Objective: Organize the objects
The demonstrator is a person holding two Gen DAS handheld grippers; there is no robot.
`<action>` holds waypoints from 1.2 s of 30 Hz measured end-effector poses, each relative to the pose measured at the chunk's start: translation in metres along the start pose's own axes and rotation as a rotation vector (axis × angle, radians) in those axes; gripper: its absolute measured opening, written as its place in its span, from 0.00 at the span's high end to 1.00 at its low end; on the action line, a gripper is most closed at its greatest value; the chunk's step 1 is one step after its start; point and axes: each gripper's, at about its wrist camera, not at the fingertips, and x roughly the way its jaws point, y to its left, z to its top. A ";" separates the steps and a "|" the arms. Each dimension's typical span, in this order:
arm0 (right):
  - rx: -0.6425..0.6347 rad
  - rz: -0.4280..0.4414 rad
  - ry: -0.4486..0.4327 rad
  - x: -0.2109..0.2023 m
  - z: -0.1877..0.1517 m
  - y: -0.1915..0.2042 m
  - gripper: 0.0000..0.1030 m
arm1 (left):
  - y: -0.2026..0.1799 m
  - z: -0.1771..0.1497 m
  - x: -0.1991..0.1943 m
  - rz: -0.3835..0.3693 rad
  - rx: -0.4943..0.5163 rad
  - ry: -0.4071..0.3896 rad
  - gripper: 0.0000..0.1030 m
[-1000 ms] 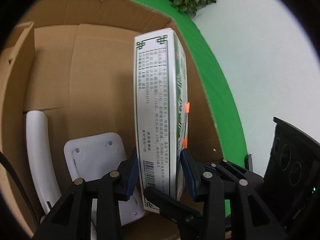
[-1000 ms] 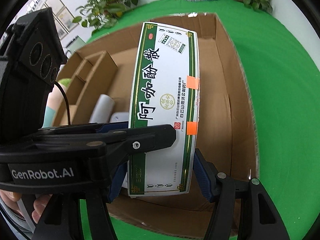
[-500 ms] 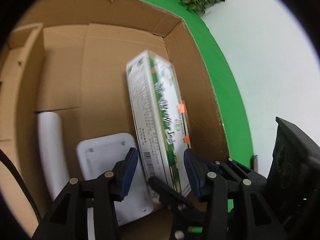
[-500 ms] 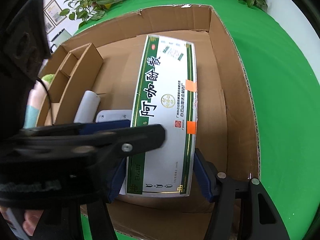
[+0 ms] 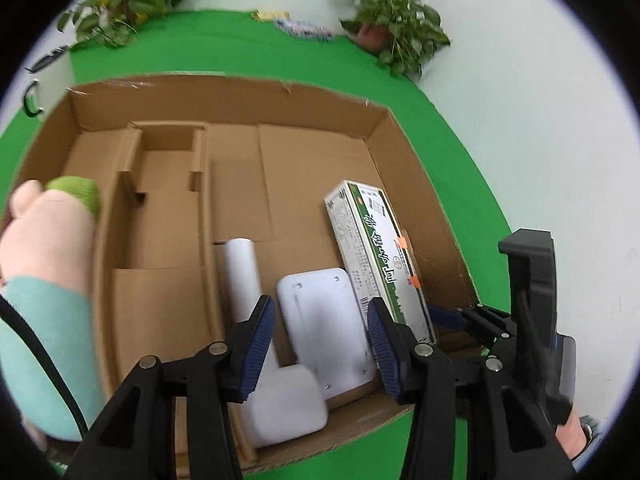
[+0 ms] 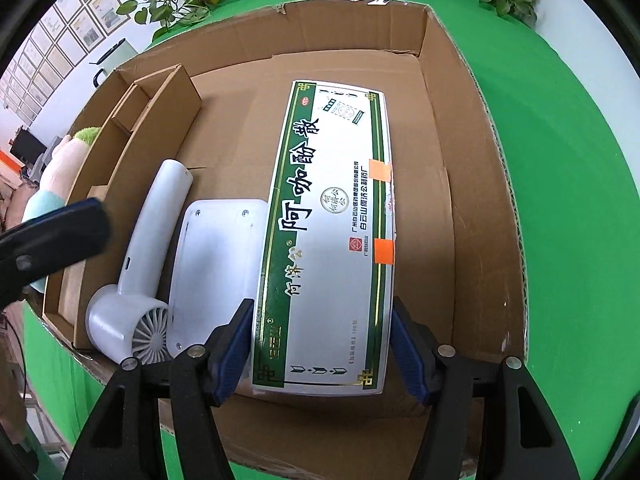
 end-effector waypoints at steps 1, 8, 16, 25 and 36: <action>0.006 -0.003 -0.007 -0.001 0.000 0.001 0.37 | 0.003 0.001 -0.003 0.002 0.000 -0.014 0.56; 0.022 -0.005 -0.060 -0.017 -0.001 0.009 0.28 | 0.014 0.001 -0.014 0.040 -0.010 -0.079 0.56; 0.000 0.002 -0.240 -0.057 -0.034 0.025 0.17 | 0.019 -0.033 -0.071 0.214 0.056 -0.391 0.52; -0.058 -0.130 -0.696 -0.071 -0.115 0.072 0.00 | 0.045 -0.111 -0.070 0.432 0.034 -0.602 0.21; -0.028 -0.190 -0.713 -0.041 -0.117 0.079 0.00 | 0.041 -0.127 -0.022 0.539 0.139 -0.575 0.20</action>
